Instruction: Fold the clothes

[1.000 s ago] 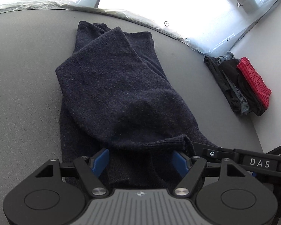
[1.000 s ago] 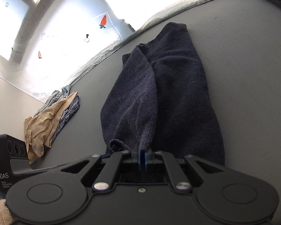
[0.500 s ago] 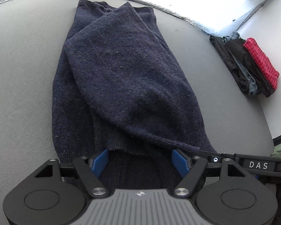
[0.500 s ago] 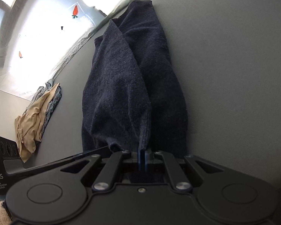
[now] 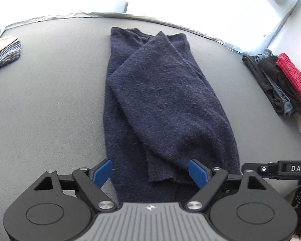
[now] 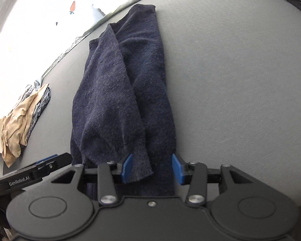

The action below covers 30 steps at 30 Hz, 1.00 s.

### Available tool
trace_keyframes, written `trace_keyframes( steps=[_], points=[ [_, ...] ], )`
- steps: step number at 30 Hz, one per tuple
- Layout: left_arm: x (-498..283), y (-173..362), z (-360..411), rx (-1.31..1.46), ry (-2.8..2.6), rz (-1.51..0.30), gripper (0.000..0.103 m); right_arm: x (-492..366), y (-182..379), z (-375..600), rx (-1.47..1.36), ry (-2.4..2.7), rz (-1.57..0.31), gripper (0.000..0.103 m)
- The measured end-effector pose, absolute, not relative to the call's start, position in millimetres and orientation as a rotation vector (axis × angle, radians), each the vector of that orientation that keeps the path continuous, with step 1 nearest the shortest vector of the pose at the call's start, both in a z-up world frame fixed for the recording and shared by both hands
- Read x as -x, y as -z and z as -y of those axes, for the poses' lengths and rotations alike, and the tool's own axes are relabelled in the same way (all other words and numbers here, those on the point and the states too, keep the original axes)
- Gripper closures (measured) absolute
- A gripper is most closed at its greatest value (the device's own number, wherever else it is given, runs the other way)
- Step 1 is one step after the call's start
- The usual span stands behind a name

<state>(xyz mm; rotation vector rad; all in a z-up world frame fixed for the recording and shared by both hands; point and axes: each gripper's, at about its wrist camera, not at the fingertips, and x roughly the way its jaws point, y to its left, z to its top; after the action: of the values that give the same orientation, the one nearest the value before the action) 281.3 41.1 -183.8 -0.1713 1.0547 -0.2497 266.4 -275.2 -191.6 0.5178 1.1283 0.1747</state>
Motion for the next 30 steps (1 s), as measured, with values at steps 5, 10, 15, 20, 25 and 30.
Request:
trace_keyframes(
  steps=[5,10,15,20,25,30],
  points=[
    [-290,202,-54,0.215,0.205,-1.11,0.019,-275,204,284,-0.585,-0.147,-1.142,0.048],
    [-291,214,-52,0.223,0.231,-1.151,0.019,-283,218,285,-0.678,-0.163,-1.157,0.041],
    [-297,226,-49,0.244,0.281,-1.186,0.018,-293,226,286,-0.7,-0.133,-1.152,0.032],
    [-299,232,-47,0.27,0.319,-1.195,0.006,-301,229,280,-0.672,-0.177,-1.141,0.029],
    [-299,232,-46,0.272,0.337,-1.21,0.004,-306,232,278,-0.697,-0.234,-1.151,0.037],
    [-295,229,-51,0.273,0.304,-1.202,0.03,-311,234,274,-0.684,-0.278,-1.179,0.057]
  ],
)
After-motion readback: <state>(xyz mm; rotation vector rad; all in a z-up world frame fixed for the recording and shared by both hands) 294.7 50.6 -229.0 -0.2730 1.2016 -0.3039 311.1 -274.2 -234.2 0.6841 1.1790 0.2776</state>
